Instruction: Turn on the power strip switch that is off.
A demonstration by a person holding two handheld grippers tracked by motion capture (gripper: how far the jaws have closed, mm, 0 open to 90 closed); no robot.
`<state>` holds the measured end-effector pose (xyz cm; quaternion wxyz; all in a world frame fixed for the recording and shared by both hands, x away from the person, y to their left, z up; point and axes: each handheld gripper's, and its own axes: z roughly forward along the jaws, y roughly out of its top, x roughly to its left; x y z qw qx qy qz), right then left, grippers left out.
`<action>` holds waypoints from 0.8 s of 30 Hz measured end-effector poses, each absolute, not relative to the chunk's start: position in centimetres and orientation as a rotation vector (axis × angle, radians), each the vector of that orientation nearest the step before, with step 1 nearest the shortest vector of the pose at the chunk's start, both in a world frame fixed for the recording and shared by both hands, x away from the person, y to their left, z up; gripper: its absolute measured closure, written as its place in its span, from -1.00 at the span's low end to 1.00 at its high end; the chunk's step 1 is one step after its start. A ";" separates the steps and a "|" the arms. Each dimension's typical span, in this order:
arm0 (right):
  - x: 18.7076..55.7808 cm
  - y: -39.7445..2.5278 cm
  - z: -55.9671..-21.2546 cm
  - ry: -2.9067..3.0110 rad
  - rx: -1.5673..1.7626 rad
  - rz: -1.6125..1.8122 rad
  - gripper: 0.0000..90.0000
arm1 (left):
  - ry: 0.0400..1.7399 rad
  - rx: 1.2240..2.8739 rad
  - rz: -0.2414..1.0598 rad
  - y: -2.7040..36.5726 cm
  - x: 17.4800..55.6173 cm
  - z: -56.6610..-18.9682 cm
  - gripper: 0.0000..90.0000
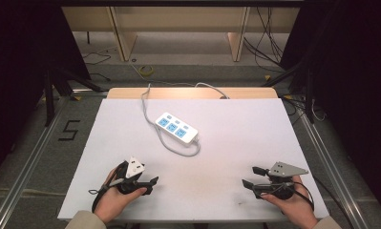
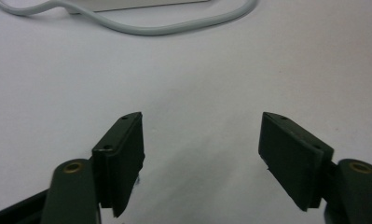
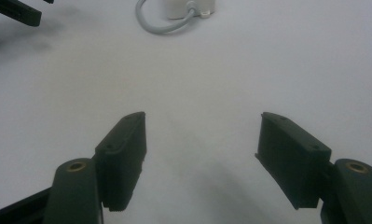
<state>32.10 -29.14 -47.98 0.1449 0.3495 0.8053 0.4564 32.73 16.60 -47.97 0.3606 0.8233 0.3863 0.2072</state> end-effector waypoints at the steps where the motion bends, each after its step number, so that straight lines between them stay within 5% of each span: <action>1: 32.1 -29.2 -48.0 2.320 1.007 1.317 -0.25 | 1.001 2.122 0.539 16.6 32.8 -47.9 -0.19; 7: 32.0 -29.2 -48.0 2.319 1.007 1.314 -0.25 | 1.029 2.123 0.593 17.0 32.7 -47.1 0.33; 8: 31.9 -29.2 -48.0 2.316 1.007 1.319 -0.25 | 1.035 2.122 0.607 17.0 32.7 -47.0 0.63; 12: 31.9 -29.2 -47.9 2.316 1.005 1.315 -0.25 | 1.072 2.161 0.602 17.3 32.7 -46.8 0.96; 24: 32.0 -29.2 -48.0 2.323 0.997 1.311 -0.25 | 1.094 2.186 0.568 17.1 32.8 -46.3 0.99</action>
